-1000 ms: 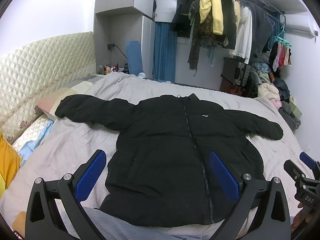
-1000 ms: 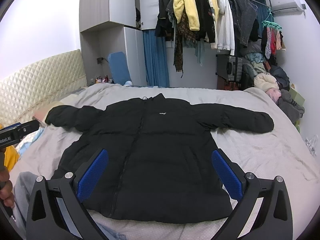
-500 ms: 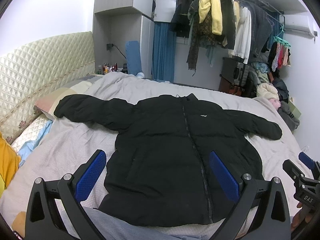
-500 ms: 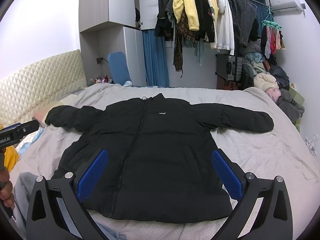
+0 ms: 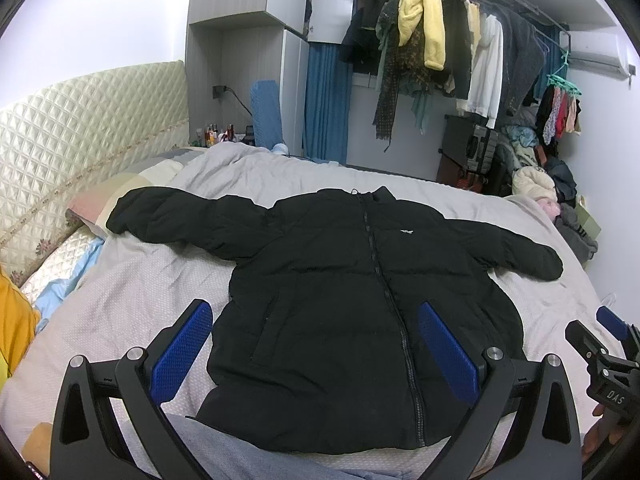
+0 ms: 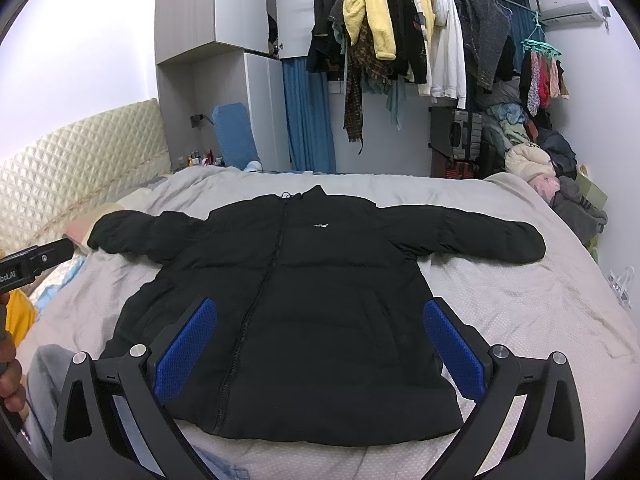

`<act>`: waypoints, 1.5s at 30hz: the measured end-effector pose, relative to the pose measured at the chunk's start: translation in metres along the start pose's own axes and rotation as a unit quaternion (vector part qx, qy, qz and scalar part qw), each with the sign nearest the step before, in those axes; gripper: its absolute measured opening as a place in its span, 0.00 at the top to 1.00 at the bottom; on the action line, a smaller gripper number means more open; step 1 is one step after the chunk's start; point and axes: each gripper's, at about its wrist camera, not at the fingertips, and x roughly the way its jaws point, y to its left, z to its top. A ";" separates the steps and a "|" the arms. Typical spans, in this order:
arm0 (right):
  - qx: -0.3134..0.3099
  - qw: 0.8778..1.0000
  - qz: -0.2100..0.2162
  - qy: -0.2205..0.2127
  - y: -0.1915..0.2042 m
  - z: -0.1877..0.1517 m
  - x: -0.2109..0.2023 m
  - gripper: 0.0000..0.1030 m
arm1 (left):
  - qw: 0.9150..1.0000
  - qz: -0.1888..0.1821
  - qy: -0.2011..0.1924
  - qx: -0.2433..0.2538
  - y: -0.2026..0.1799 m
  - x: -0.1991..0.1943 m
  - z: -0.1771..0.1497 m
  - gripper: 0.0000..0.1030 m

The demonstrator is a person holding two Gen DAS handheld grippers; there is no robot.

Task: Fold large clothes
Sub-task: 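Move the right tool to the jacket sleeve cuff and grasp it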

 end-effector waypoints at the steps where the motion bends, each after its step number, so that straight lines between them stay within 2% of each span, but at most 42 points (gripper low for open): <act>1: 0.000 1.000 0.001 0.001 0.000 0.000 0.001 0.00 | 1.000 0.000 0.000 0.000 0.000 0.000 -0.001 0.00; 7: -0.002 1.000 0.003 0.002 -0.001 0.003 0.005 0.00 | 1.000 -0.008 -0.004 0.001 -0.007 0.006 0.004 0.00; 12: 0.000 1.000 -0.004 -0.007 -0.003 0.008 0.010 0.00 | 0.999 -0.026 -0.023 0.001 -0.014 0.021 0.015 0.00; 17: 0.009 1.000 -0.004 -0.007 -0.011 0.013 0.024 0.00 | 0.997 -0.061 -0.042 -0.003 -0.018 0.058 0.038 0.00; 20: 0.026 0.999 -0.017 -0.025 -0.022 0.015 0.030 0.00 | 0.998 -0.046 -0.046 -0.008 -0.014 0.088 0.045 0.00; 23: 0.061 0.997 -0.029 -0.044 -0.041 0.019 0.034 0.00 | 0.999 -0.019 -0.033 -0.008 -0.007 0.117 0.039 0.00; 25: 0.073 0.995 -0.041 -0.054 -0.054 0.025 0.037 0.00 | 0.999 -0.028 -0.015 -0.008 0.000 0.131 0.034 0.00; 28: 0.082 0.992 -0.064 -0.071 -0.073 0.038 0.042 0.00 | 1.000 -0.019 -0.011 -0.015 0.014 0.142 0.032 0.00; 33: 0.092 0.988 -0.087 -0.084 -0.106 0.068 0.061 0.00 | 0.999 -0.028 -0.006 -0.039 0.035 0.154 0.030 0.00; 36: 0.090 0.988 -0.095 -0.083 -0.130 0.093 0.088 0.00 | 0.999 -0.016 -0.004 -0.050 0.041 0.160 0.023 0.00; 39: 0.089 0.987 -0.108 -0.081 -0.158 0.105 0.120 0.00 | 0.998 -0.022 0.002 -0.057 0.043 0.164 0.012 0.00; 42: 0.102 0.985 -0.124 -0.070 -0.193 0.104 0.150 0.00 | 0.999 -0.016 0.007 -0.052 0.039 0.170 0.007 0.00; 45: 0.141 0.979 -0.136 -0.049 -0.237 0.093 0.181 0.00 | 0.999 -0.010 0.002 -0.039 0.033 0.173 0.002 0.00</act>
